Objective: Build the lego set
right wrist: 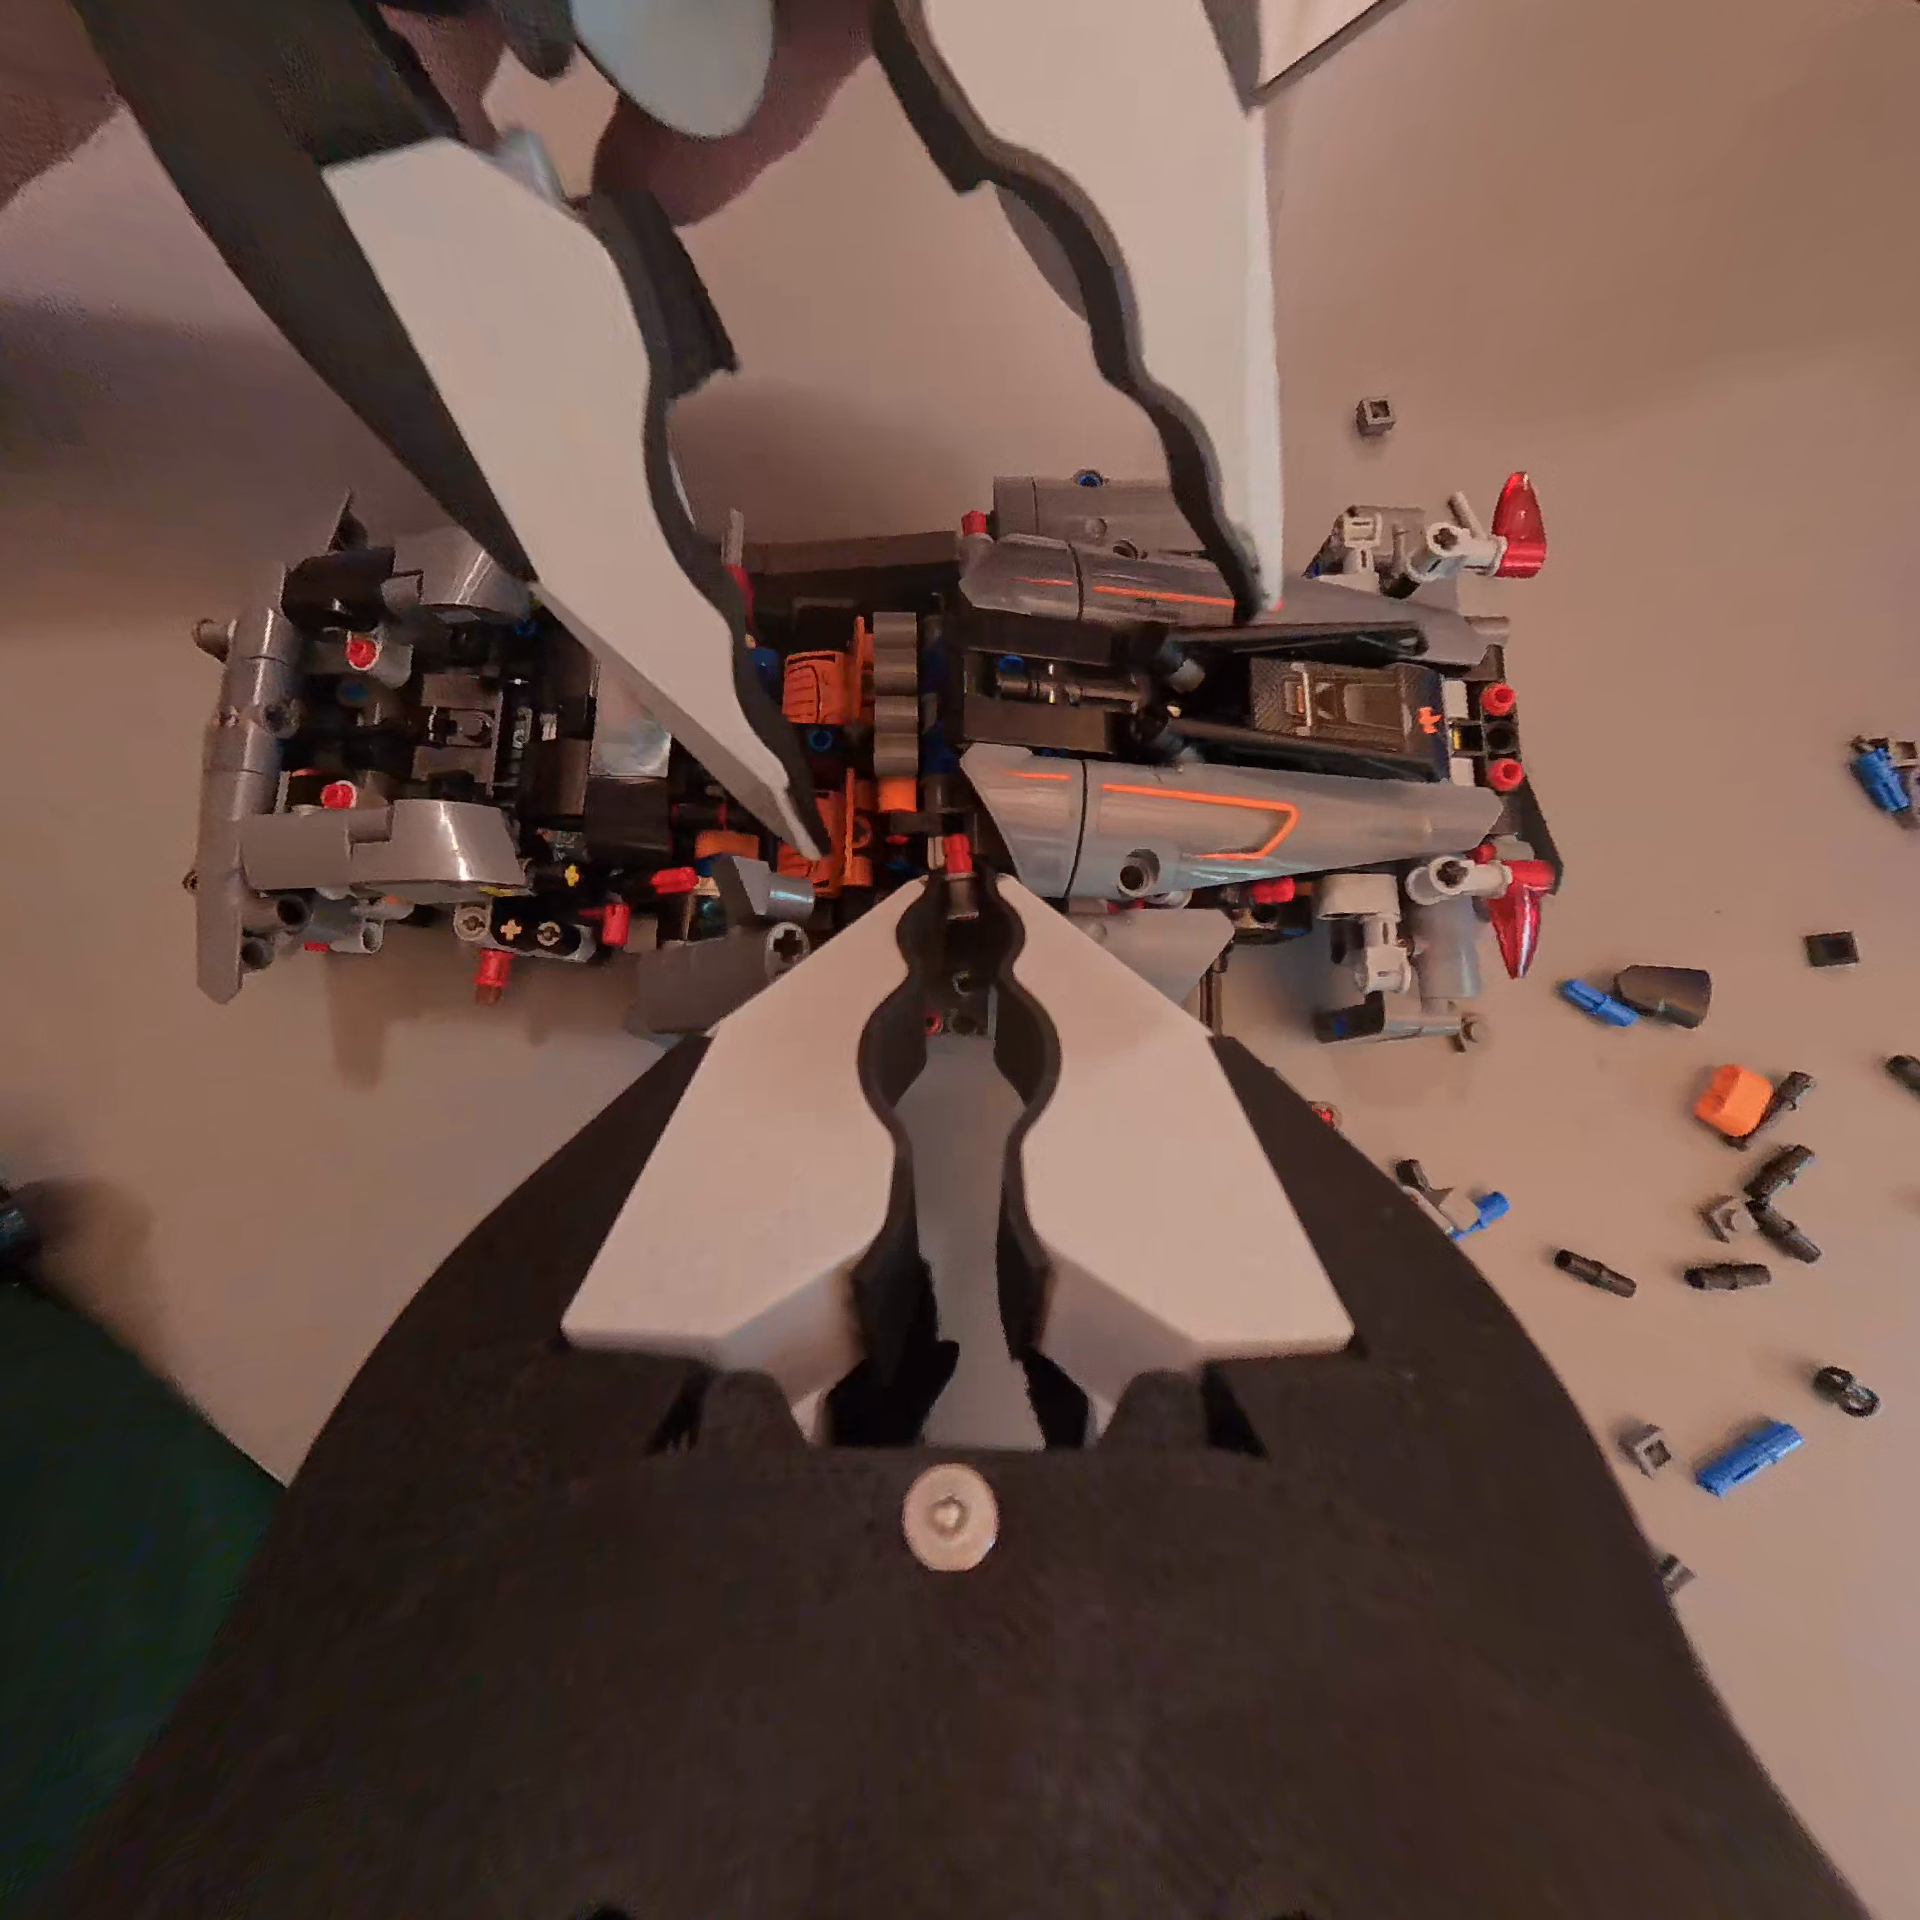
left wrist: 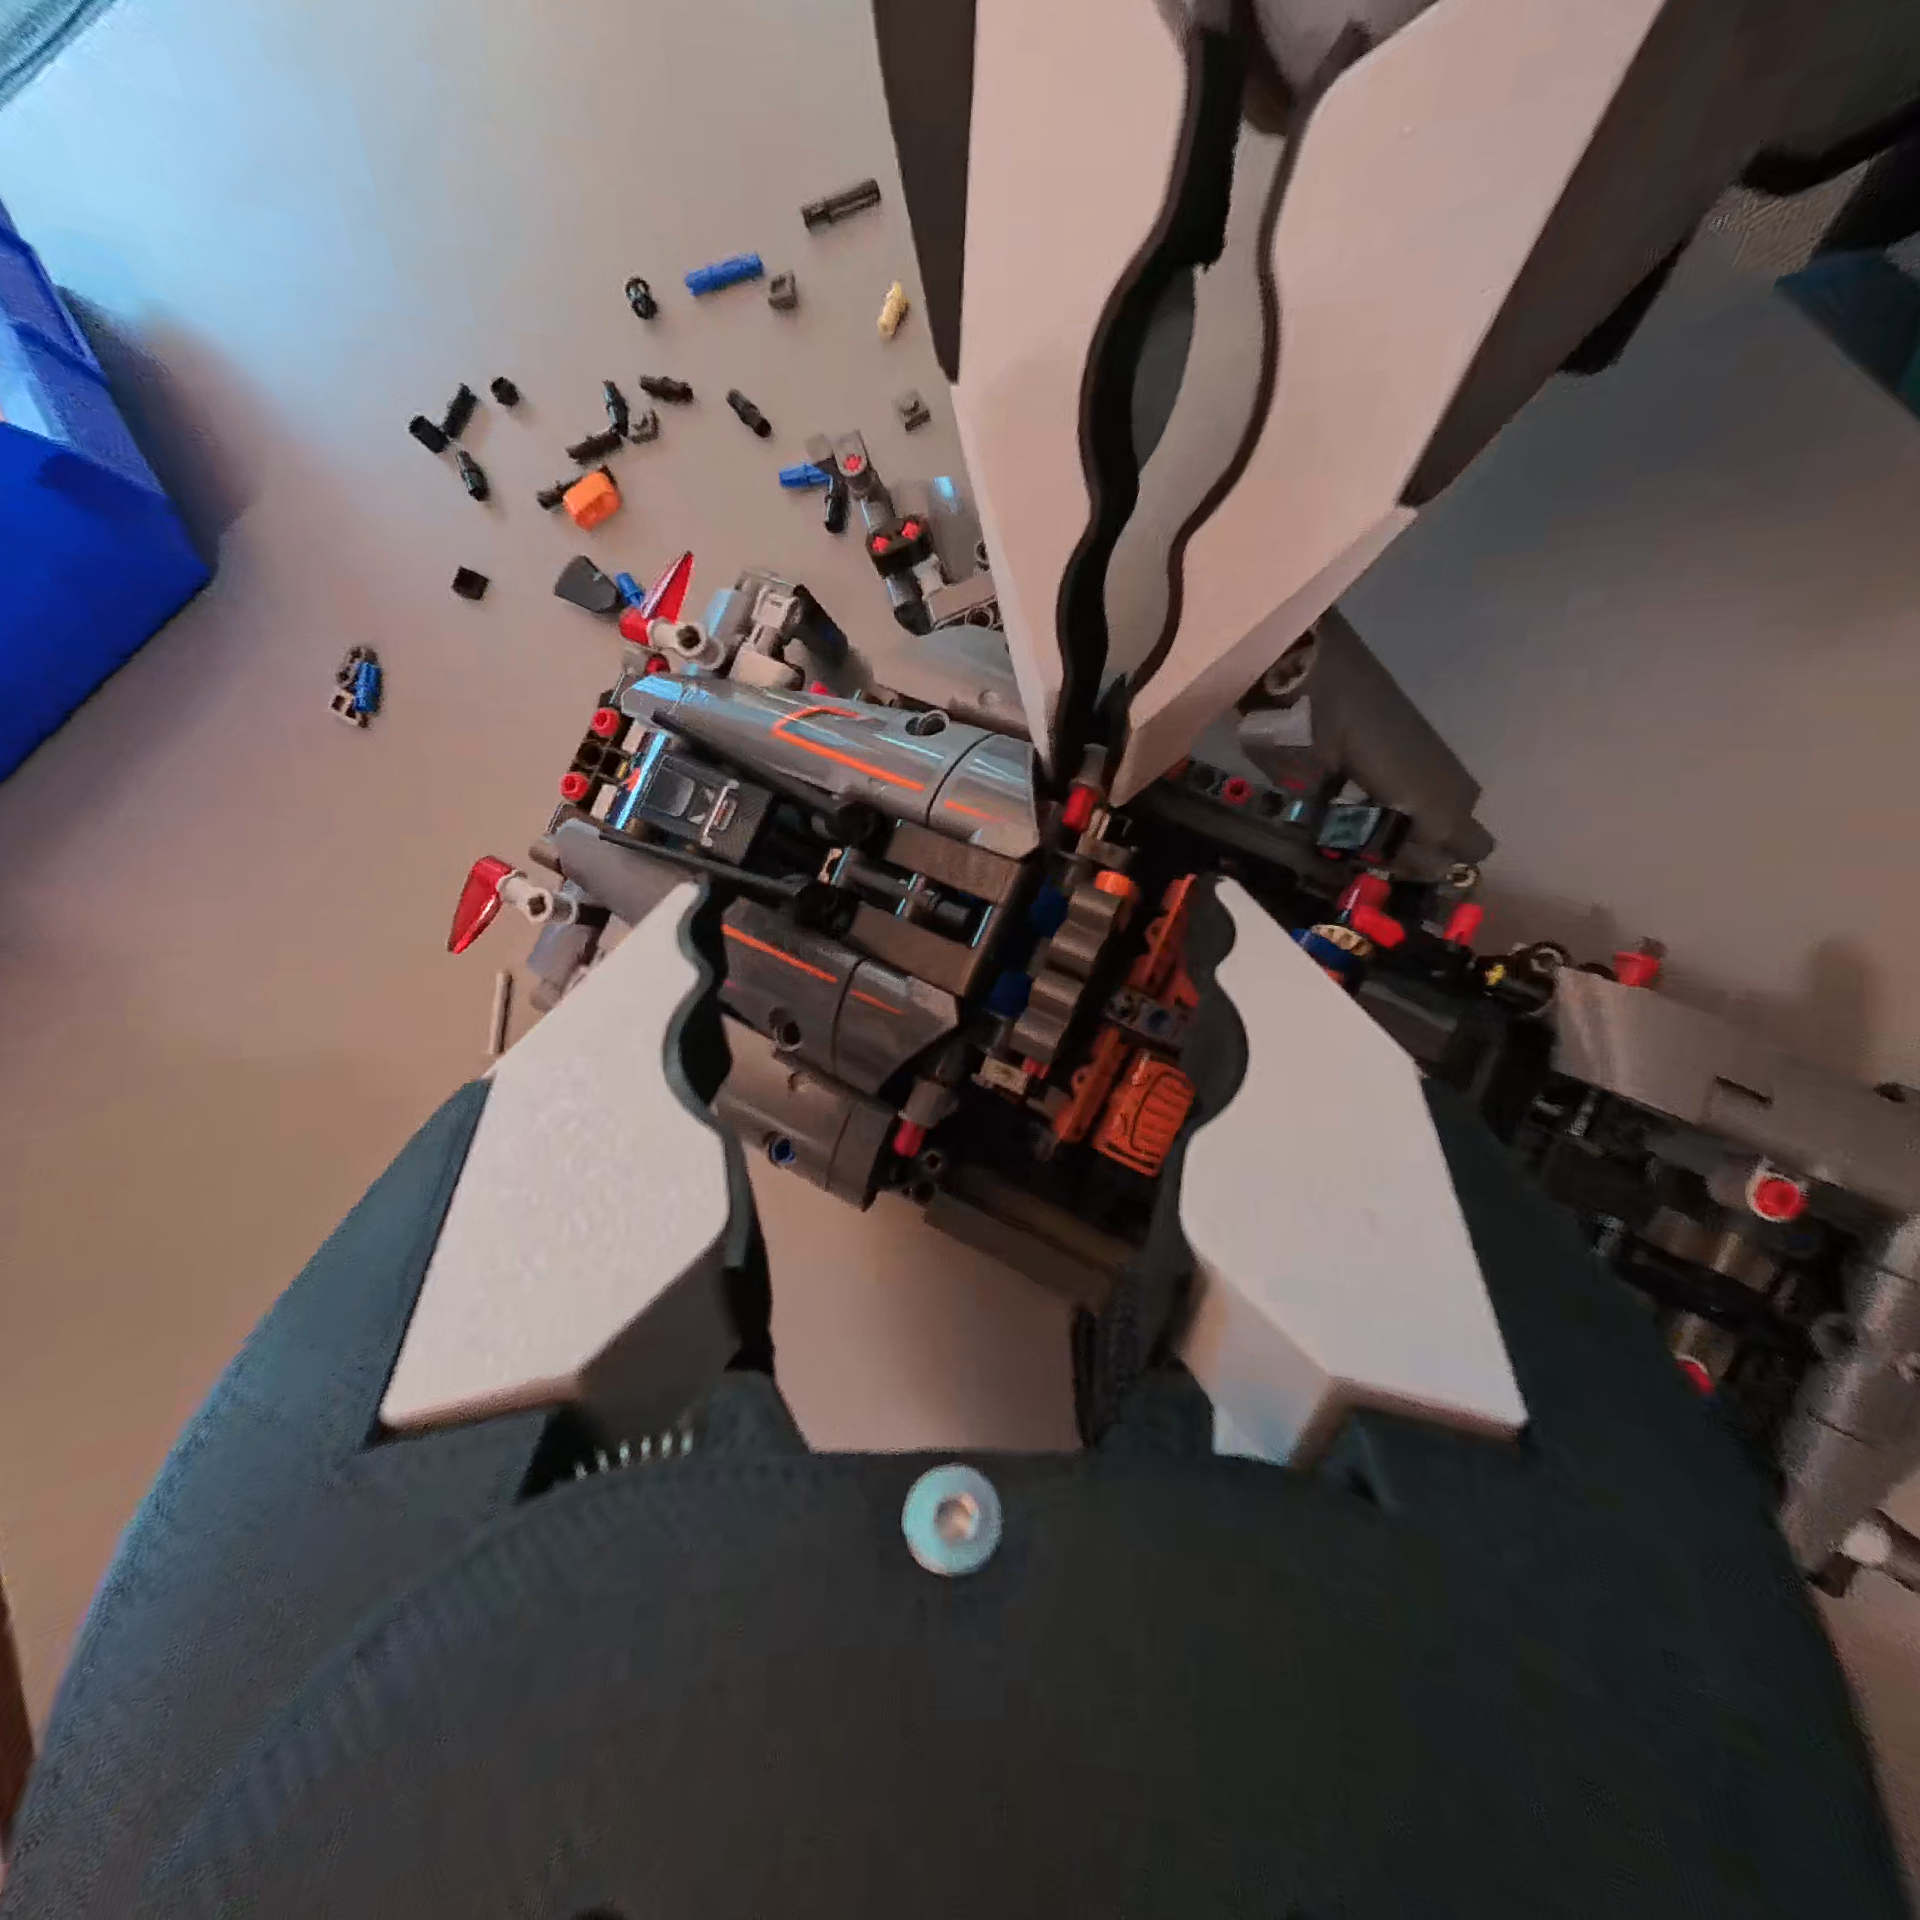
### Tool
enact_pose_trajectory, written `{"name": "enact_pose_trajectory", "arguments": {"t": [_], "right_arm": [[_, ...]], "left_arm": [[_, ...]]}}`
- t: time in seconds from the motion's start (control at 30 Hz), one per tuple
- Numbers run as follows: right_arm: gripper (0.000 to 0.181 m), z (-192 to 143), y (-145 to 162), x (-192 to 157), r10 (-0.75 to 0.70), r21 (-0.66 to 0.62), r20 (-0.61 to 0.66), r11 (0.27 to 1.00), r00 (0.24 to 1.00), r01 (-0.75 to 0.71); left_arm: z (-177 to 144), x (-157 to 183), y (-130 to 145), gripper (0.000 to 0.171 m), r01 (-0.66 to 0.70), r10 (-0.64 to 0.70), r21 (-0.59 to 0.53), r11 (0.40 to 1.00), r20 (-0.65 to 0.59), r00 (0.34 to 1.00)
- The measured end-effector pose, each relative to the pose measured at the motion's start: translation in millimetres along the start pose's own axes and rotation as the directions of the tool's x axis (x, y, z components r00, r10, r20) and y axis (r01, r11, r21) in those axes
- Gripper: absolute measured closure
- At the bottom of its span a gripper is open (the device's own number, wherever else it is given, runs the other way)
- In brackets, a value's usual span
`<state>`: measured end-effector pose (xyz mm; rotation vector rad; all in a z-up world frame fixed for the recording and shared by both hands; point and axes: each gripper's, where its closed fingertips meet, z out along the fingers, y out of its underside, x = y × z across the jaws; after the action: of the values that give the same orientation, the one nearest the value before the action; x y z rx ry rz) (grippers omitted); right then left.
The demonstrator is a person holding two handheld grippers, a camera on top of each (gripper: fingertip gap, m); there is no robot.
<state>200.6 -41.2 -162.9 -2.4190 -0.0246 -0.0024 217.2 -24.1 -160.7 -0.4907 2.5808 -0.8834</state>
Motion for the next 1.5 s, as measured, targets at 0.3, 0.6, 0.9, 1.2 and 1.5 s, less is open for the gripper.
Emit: {"name": "enact_pose_trajectory", "arguments": {"t": [0.3,0.6,0.9,1.2,1.5], "right_arm": [[0.178,0,2,2,0.032,-0.041,-0.031,0.999,0.999,-0.034],[0.178,-2,5,4,0.07,-0.023,-0.04,0.997,0.997,-0.071],[0.178,-4,6,7,0.073,-0.02,-0.05,0.997,0.996,-0.074],[0.178,-6,9,11,0.124,-0.011,-0.062,0.992,0.99,-0.125],[0.179,-9,12,16,0.189,0.029,-0.072,0.982,0.979,-0.188]], "left_arm": [[4,-3,5,0.091,0.017,-0.019,0.031,0.999,0.039,0.999],[5,-5,3,0.095,0.029,-0.033,0.064,0.998,0.058,0.998],[4,-4,0,0.101,0.03,-0.036,0.081,0.996,0.076,0.996],[6,-5,-2,0.102,0.034,-0.043,0.093,0.995,0.099,0.994],[8,-5,-5,0.109,0.027,-0.039,0.106,0.994,0.113,0.993]]}}
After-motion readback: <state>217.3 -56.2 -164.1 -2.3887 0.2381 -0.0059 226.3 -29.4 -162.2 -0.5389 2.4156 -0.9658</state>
